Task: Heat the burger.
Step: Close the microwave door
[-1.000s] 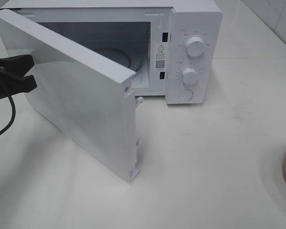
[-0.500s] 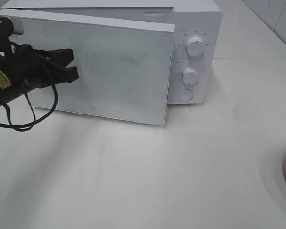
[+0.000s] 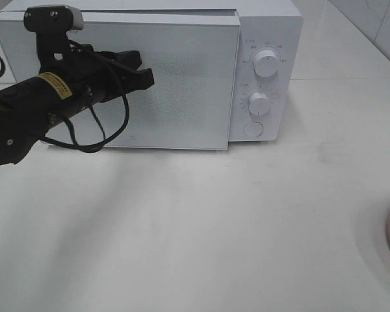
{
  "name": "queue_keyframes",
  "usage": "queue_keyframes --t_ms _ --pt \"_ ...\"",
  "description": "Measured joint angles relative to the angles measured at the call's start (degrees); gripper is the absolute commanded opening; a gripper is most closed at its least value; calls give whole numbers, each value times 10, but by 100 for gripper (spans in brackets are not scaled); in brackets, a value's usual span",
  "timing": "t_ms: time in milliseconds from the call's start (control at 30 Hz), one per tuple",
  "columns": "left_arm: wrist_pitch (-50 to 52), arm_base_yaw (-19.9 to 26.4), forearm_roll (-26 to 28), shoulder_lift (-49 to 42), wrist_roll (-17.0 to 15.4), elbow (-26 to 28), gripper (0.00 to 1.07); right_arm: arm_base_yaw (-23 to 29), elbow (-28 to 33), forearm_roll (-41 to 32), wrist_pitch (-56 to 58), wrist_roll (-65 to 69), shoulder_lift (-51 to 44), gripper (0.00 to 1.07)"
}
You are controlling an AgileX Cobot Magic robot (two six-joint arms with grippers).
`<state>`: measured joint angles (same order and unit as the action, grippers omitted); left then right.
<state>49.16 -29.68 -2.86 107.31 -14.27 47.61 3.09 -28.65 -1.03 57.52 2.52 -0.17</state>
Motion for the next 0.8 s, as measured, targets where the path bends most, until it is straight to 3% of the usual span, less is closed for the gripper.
queue_keyframes --t_ms 333,433,533,800 --pt "-41 -58 68 26 74 64 0 0 0 0 0 0 0 75" --pt "-50 -61 72 29 79 72 0 0 0 0 0 0 0 75" --pt "-100 -68 105 40 112 113 0 0 0 0 0 0 0 75" --pt "-134 -76 103 53 131 150 0 0 0 0 0 0 0 75"
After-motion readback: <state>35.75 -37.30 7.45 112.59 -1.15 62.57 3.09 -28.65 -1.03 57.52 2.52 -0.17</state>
